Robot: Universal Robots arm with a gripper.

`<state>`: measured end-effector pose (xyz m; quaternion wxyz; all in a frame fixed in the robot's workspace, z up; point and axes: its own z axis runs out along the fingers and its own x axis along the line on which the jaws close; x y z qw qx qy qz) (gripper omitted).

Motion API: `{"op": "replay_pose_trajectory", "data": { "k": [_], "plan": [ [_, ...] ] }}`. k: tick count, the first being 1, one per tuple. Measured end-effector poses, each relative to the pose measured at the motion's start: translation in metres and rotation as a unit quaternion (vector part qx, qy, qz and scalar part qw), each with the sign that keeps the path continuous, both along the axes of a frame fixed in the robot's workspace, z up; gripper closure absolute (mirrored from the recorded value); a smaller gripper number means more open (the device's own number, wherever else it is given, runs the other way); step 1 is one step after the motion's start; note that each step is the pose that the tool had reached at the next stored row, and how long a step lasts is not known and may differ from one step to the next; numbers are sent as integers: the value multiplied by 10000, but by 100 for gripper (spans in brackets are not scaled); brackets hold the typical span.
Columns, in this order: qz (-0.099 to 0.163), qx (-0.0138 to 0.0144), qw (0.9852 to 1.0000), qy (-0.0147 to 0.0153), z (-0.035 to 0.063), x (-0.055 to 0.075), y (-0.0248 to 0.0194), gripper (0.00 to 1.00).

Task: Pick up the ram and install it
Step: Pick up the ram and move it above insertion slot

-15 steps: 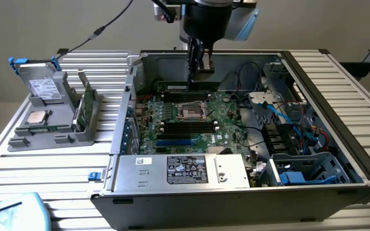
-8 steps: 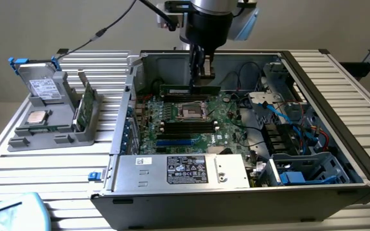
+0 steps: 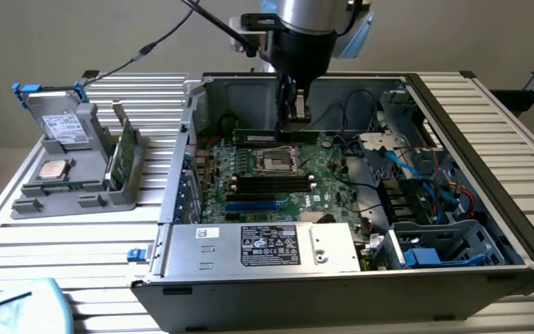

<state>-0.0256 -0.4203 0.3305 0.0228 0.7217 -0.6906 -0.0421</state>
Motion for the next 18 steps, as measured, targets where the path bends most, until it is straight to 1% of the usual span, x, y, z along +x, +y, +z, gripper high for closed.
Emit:
{"op": "replay_pose_trajectory", "data": {
  "k": [8, 10, 11, 16, 18],
  "plan": [
    [-47, 0, 10000, -32, -97, 13, 3, 86],
    [-50, -1, 10000, -44, -115, 19, 10, 86],
    [-50, -1, 10000, -54, -122, 22, 15, 86],
    [-53, 3, 9999, -129, -152, 22, 36, 86],
    [-54, 3, 9999, -151, -164, 22, 45, 86]
  ]
}}
